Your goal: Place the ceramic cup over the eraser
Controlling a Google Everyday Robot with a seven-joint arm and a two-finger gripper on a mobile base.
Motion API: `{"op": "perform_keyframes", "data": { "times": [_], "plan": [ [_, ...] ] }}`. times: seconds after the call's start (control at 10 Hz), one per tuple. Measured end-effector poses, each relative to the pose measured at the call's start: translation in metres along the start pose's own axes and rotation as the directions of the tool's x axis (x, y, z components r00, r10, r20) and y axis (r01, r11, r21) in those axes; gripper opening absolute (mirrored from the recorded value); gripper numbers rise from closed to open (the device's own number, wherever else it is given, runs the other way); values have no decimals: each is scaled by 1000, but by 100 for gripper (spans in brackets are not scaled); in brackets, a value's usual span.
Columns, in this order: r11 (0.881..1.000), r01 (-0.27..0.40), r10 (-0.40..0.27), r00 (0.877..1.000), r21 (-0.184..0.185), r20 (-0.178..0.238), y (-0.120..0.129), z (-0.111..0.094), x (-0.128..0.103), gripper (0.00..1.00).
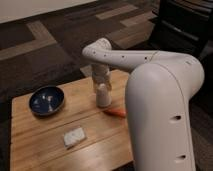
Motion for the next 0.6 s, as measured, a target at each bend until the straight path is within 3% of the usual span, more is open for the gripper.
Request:
{"op": "perform_keyframes", "data": {
  "times": [0.2, 0.3, 0.6],
  "plan": [
    [1000, 1, -1, 1000, 0, -1, 1, 1, 0, 68],
    [1000, 2, -2, 1000, 0, -1, 1, 1, 0, 76],
    [1000, 4, -4, 1000, 1, -5, 2, 3, 1, 80]
  ]
}}
